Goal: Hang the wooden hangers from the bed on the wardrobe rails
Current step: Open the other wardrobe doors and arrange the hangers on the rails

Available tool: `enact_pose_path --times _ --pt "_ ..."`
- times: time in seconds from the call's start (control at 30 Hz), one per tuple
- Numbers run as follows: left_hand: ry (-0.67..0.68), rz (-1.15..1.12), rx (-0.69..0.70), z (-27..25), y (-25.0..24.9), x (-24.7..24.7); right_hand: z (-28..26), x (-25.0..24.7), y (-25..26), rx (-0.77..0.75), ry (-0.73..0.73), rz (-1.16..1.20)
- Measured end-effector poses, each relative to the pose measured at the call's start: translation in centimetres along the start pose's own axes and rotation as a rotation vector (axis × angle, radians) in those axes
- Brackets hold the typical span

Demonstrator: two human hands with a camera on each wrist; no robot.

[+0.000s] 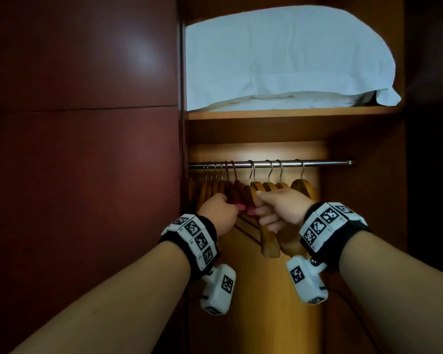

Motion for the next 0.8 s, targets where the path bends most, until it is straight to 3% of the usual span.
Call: enact_pose_path --times 0.27,0.4,0.53,0.67,0.8 --pt "0.085 -0.222 0.087 4.0 -2.4 -0.3 0.8 -7.9 0.4 0.1 -0.206 -0.175" --pt "0.09 -0.191 0.133 5.4 -3.1 -0.5 0.9 -12.4 -1.0 0.187 -0.322 -0.287" --pt "0.12 -0.186 0.149 7.4 -4.1 0.5 1.4 -15.7 -1.7 0.238 -0.35 -0.373" --pt "0.074 -0.064 0.201 10.7 -6.8 0.7 2.6 -20.5 -1.2 0.182 -0.442 -0.416" --pt "0.078 0.047 0.169 14.2 -8.7 0.9 4.8 -22.3 -0.3 0.174 -0.402 -0.546"
Point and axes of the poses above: each hand's wrist, its own z-axis towards the middle knuckle, its own x-axis out of the palm, y = z × x, the point moved 8 cm from there along z, towards the middle knuckle, and after that the axes turned 13 degrees about y, right-handed, at the moved point
